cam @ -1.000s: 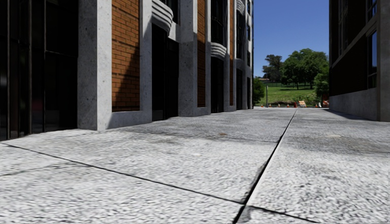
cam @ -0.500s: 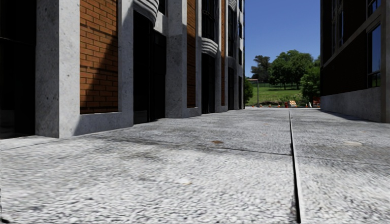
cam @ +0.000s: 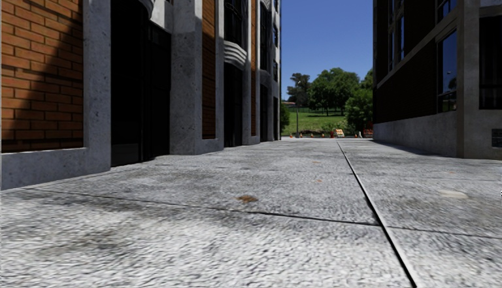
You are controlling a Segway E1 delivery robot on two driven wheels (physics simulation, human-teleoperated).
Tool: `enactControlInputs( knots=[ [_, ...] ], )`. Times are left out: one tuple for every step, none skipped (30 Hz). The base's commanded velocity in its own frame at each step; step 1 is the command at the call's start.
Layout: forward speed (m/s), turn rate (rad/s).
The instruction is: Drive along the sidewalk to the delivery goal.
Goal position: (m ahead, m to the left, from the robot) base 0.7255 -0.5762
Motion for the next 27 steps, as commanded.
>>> enactControlInputs(
  knots=[
    [1.61, -0.47],
    [1.58, -0.52],
    [1.55, -0.57],
    [1.54, -0.59],
    [1.53, -0.59],
    [1.53, -0.59],
    [1.51, -0.60],
    [1.48, -0.60],
    [1.42, -0.60],
    [1.36, -0.60],
    [1.33, -0.60],
    [1.30, -0.60],
    [1.30, -0.60],
    [1.27, -0.60],
    [1.25, -0.58],
    [1.25, -0.57],
    [1.24, -0.57],
    [1.24, -0.57],
    [1.24, -0.57],
    [1.24, -0.57],
    [1.24, -0.46],
    [1.21, 0.00],
    [1.16, 0.00],
    [1.01, 0.00],
    [0.00, 0.00],
    [0.00, 0.00],
    [0.00, 0.00]
  ],
)
